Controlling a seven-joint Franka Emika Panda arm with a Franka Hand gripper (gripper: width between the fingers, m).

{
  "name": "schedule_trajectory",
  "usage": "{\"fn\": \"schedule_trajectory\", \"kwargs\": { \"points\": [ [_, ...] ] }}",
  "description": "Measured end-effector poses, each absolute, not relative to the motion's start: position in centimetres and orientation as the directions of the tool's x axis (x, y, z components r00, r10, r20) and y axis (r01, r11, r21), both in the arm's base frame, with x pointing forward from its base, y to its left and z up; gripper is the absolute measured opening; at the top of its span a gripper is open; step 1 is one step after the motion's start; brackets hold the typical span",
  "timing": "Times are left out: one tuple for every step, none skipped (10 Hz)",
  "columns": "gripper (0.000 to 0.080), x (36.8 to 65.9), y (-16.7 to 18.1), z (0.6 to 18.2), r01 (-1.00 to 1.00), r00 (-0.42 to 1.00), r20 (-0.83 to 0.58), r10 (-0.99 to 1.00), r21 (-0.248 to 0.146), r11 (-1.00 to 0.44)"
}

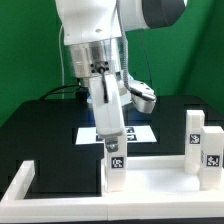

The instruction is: Assemble desk

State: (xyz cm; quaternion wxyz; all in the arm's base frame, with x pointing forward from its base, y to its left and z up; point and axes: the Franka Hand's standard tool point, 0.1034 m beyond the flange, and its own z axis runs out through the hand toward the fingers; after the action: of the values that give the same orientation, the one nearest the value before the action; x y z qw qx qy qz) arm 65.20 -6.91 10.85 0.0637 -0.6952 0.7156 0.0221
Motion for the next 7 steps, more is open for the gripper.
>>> {"fn": "schedule_trajectory", "kwargs": {
  "points": [
    [0.0373,65.3,-6.8,11.0,-0.995,0.072,-0.110,-0.991,-0.072,-0.064],
    [0.0510,65.8,-6.4,11.7,-0.959,0.267,-0.070,-0.961,-0.117,-0.258],
    [0.0620,65.5,-5.6,11.5,-0.870,0.479,-0.028,-0.877,-0.148,-0.470],
    [0.0641,64.2,-4.8,10.6,-0.794,0.600,-0.027,-0.800,-0.138,-0.591],
    [0.0641,64.3,-4.9,10.6,-0.771,0.630,-0.021,-0.776,-0.138,-0.622],
    [0.0648,64.3,-5.0,10.6,-0.700,0.708,-0.005,-0.707,-0.139,-0.700],
    [0.0648,64.3,-5.2,10.6,-0.535,0.839,0.030,-0.543,-0.125,-0.835]
  ]
}}
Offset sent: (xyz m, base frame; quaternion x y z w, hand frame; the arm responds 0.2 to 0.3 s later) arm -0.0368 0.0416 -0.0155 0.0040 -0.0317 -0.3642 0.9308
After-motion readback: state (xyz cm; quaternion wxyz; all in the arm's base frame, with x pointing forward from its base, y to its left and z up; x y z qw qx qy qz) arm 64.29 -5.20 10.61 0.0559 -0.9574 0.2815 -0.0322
